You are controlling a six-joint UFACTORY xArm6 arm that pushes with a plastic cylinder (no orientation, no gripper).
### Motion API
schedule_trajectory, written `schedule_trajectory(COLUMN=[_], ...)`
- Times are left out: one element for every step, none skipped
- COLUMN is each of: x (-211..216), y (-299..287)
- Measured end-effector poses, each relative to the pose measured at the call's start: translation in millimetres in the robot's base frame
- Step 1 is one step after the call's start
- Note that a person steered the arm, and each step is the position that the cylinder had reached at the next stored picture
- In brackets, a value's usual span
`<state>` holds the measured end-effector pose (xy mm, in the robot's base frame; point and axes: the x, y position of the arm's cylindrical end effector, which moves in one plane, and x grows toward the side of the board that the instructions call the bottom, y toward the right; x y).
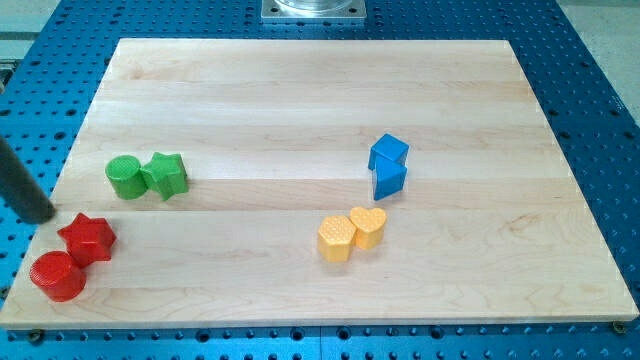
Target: Place the red star vertically above the green circle
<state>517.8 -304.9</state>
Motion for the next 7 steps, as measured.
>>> schedule_trajectory(x=[31.5, 34.0, 24.0, 21.8, 19.7, 13.2, 7.7], y=[31.4, 70.0, 96.5, 97.6, 97.6, 97.6, 97.6])
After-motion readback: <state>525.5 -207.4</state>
